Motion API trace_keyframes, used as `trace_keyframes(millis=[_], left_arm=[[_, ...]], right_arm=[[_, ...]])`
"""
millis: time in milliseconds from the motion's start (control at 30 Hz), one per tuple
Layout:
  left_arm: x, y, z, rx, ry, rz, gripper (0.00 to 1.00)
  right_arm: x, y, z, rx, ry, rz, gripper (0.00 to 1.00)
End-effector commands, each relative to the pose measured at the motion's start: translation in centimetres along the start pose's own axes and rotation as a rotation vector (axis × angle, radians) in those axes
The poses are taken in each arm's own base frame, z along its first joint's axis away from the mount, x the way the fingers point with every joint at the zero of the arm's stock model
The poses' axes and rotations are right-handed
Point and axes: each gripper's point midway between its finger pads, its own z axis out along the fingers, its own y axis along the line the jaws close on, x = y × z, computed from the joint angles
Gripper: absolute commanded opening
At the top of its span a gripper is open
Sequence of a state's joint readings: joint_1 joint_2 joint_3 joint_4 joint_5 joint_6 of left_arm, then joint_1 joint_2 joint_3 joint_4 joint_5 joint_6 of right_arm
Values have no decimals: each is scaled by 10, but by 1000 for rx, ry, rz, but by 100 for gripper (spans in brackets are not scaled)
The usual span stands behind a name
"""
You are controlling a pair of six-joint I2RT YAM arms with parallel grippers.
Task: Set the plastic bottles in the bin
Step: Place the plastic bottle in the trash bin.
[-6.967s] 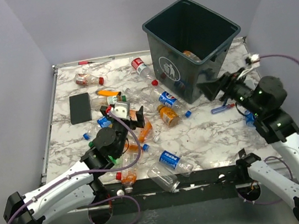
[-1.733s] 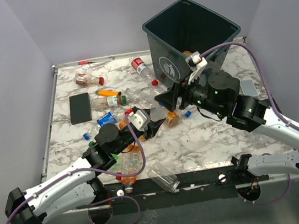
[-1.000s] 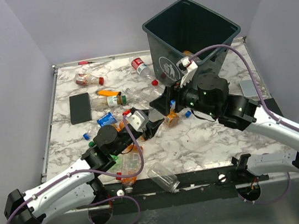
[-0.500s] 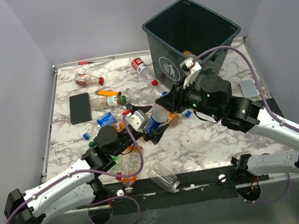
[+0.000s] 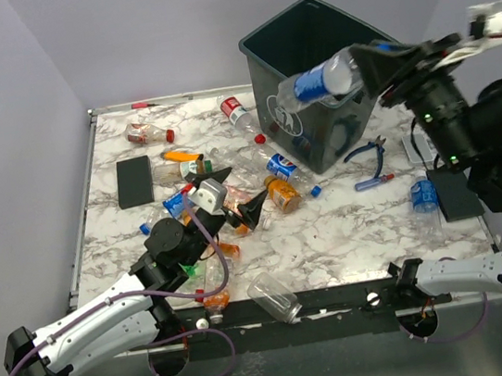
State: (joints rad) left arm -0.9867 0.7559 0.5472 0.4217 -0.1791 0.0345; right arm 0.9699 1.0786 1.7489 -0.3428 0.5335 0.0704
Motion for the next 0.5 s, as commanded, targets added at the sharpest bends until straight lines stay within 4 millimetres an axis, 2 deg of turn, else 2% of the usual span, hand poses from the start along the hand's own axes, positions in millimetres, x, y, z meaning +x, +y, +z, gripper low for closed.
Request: trace_keyframes(millis=[0,167,267,367,467], left_arm=[[4,36,-5,-204,16,5,99],[7,43,-9,-243,27,25,99],[8,46,-10,-253,40,55,99],[8,58,-15,-316,51,75,99],[7,68,-21,-373,52,87,99]], right_arm=[[-55,-21,19,172,-170,-114,1],[-58,-37,61,347,-207,-233,1],[-62,-67,82,419,-258,-193,1],[-47,-109,106,484,-230,-153,1],[-15,-142,131,532,-177,-118,1]])
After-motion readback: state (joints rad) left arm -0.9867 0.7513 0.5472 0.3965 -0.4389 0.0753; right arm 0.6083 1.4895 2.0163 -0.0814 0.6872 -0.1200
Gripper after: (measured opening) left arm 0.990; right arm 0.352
